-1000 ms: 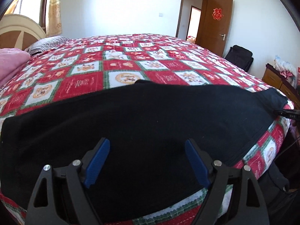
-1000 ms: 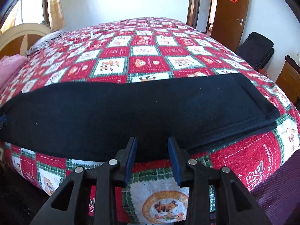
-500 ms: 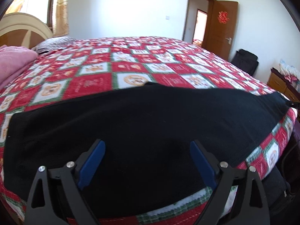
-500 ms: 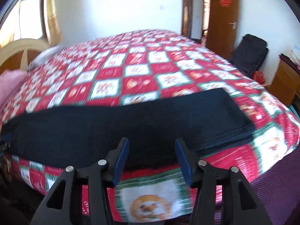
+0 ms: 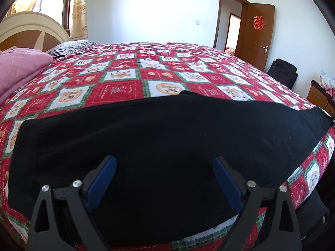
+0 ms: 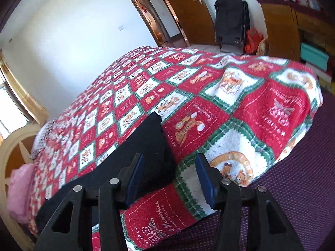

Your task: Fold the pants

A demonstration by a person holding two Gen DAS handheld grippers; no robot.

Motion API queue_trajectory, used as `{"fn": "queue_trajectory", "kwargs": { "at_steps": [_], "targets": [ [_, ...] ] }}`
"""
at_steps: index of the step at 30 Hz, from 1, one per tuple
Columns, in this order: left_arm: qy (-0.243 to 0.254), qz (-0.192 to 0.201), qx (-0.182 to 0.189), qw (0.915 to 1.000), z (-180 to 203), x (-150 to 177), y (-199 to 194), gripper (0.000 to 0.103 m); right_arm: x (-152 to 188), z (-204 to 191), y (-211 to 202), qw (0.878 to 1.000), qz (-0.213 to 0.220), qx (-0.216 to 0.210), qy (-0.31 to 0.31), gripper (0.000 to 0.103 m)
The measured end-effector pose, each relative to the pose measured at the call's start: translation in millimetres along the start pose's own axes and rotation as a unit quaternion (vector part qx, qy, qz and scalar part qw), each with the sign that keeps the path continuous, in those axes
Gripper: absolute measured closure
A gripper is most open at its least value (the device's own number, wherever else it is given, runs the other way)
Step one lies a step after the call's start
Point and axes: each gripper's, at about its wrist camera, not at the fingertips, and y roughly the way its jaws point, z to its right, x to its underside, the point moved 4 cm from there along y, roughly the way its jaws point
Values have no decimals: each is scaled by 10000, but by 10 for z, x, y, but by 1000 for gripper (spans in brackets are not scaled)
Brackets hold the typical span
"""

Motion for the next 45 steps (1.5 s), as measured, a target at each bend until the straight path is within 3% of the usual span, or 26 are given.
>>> {"fn": "queue_trajectory", "kwargs": {
  "at_steps": [9,14,16,17,18,26,34,45],
  "targets": [
    [4,2,17,10000,-1,16,1,5,37,-23,66,9946,-441,-802,480,51],
    [69,13,-23,10000,24,40,10,3,17,-55,219,9946,-550,-755,456,53],
    [77,6,-21,10000,22,44,7,3,-10,-24,279,9946,-554,-704,521,69],
    [71,2,-12,10000,18,42,3,3,-17,-14,308,9952,-558,-605,531,85],
    [63,0,1,10000,13,42,0,3,-13,-24,329,9951,-583,-606,520,89],
    [79,15,8,10000,29,46,0,1,35,-185,156,9959,-269,-817,297,91],
    [78,31,24,10000,31,53,0,1,-1,-752,-105,9933,75,-1066,-433,91],
    [-191,74,163,9997,-10,-5,-43,1,267,-1440,-95,9823,-117,-1417,-1221,92]
  ]
}}
